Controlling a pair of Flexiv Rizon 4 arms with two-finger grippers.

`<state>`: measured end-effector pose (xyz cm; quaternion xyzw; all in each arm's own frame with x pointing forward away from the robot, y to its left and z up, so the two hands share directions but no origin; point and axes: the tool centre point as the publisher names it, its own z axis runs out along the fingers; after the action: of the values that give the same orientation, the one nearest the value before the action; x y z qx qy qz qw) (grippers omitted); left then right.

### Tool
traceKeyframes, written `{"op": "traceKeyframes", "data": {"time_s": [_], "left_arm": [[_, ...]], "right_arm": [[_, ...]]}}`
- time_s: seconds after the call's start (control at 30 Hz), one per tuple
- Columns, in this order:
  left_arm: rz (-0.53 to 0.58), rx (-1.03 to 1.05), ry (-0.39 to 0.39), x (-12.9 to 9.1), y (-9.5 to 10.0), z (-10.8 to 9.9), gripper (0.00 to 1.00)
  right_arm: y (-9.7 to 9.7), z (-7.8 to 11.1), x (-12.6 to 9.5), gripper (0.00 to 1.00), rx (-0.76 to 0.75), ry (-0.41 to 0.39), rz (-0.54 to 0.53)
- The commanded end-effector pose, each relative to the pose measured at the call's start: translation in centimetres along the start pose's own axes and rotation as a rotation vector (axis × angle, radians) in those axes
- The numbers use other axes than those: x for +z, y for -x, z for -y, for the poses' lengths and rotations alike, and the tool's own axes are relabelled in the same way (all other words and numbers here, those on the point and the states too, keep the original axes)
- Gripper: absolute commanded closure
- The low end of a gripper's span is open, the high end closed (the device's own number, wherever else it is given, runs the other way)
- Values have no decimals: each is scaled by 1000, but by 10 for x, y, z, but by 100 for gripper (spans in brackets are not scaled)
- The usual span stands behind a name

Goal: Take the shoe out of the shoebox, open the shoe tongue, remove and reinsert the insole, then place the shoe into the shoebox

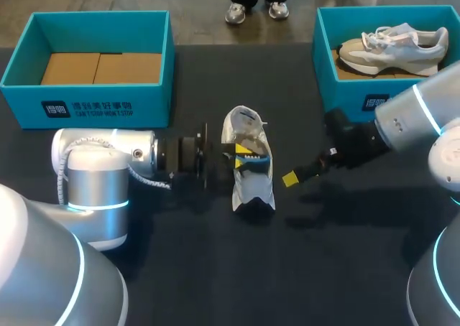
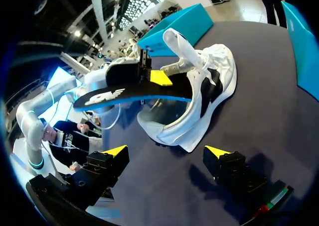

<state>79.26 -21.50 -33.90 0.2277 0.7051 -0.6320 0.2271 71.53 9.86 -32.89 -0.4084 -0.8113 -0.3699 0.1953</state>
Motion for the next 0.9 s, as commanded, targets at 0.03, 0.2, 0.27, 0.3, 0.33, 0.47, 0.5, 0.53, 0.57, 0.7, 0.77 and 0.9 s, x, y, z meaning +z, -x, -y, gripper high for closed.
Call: {"op": "traceKeyframes", "data": {"time_s": [0.03, 0.2, 0.27, 0.3, 0.33, 0.47, 0.5, 0.53, 0.57, 0.7, 0.77, 0.9], "left_arm": [[1, 7, -9, 1, 1, 8, 56], [-3, 31, -37, 1, 2, 20, 64], [-4, 33, -38, 1, 2, 22, 67], [-5, 34, -39, 0, 2, 22, 67], [-7, 35, -39, 0, 1, 23, 75], [-18, 44, -39, 0, -1, 23, 100], [-21, 45, -39, 0, -2, 22, 100], [-26, 45, -37, 0, -3, 21, 100], [-29, 49, -33, 0, -3, 19, 100], [-34, 59, -19, 2, -4, 11, 100], [-35, 63, -16, 4, -4, 8, 100], [-30, 62, -5, 7, -3, 1, 100]], "right_arm": [[0, 0, 1, 0, 0, -1, 2], [0, 0, 1, 0, 0, -1, 2], [0, 0, 1, 0, 0, -1, 2], [0, 0, 1, 0, 0, -1, 2], [0, 0, 1, 0, 0, -1, 2], [0, 0, 1, 0, 0, -1, 2], [0, 0, 1, 0, 0, -1, 2], [0, 0, 1, 0, 0, -1, 2], [0, 0, 1, 0, 0, -1, 2], [0, 0, 1, 0, 0, -1, 2], [0, 0, 1, 0, 0, -1, 2], [0, 0, 1, 0, 0, -1, 2]]}}
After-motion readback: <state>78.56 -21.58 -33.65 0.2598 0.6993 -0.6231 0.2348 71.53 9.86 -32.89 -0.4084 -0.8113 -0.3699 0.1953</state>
